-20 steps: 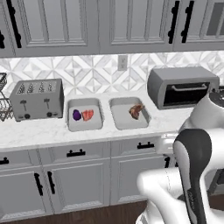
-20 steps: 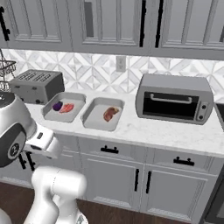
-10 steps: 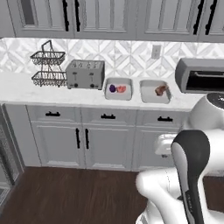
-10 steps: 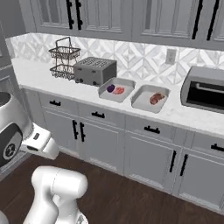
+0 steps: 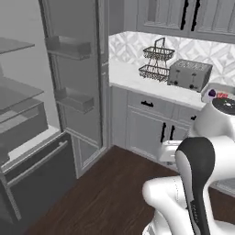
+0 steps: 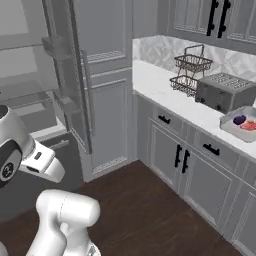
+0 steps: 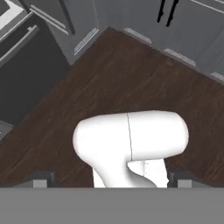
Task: Place one eggplant and one steak in each tupperware on the nearby counter, to pack two identical lunches.
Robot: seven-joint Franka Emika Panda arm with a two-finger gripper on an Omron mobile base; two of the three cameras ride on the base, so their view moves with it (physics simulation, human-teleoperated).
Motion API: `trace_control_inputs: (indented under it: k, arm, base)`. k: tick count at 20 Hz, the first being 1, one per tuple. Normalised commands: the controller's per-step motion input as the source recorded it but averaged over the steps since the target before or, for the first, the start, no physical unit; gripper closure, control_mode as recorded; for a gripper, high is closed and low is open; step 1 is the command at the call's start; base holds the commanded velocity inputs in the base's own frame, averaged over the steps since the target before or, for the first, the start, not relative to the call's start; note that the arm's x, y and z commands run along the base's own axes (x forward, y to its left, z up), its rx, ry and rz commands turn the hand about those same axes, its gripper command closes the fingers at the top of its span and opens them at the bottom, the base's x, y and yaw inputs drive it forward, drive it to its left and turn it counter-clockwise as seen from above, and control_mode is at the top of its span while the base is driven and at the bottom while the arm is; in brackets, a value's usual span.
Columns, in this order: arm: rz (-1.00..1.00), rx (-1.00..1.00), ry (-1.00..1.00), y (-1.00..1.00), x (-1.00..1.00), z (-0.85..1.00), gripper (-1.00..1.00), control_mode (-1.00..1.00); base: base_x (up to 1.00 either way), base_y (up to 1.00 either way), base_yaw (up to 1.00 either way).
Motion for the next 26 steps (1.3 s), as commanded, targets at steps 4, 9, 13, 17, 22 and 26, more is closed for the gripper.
trace_control_inputs:
  k: [4, 9, 13, 17, 22, 26]
  arm:
    - [0.0, 0.0, 0.0, 0.0, 0.0, 0.0, -1.0, 1.0]
    - [0.0, 0.0, 0.0, 0.0, 0.0, 0.0, -1.0, 1.0]
    - [0.0, 0.0, 0.0, 0.0, 0.0, 0.0, -1.0, 1.0]
    - [0.0, 0.0, 0.0, 0.0, 0.0, 0.0, -1.0, 1.0]
    - [0.0, 0.0, 0.0, 0.0, 0.0, 0.0, -1.0, 1.0]
    - [0.0, 0.0, 0.0, 0.0, 0.0, 0.0, -1.0, 1.0]
  base:
    - [0.01, 0.35, 0.85]
    - [0.61, 0.07, 0.69]
    - [0.76, -0.31, 0.57]
    - [0.46, -0.52, 0.36]
    - [0.4, -0.29, 0.09]
    - [0.76, 0.28, 0.01]
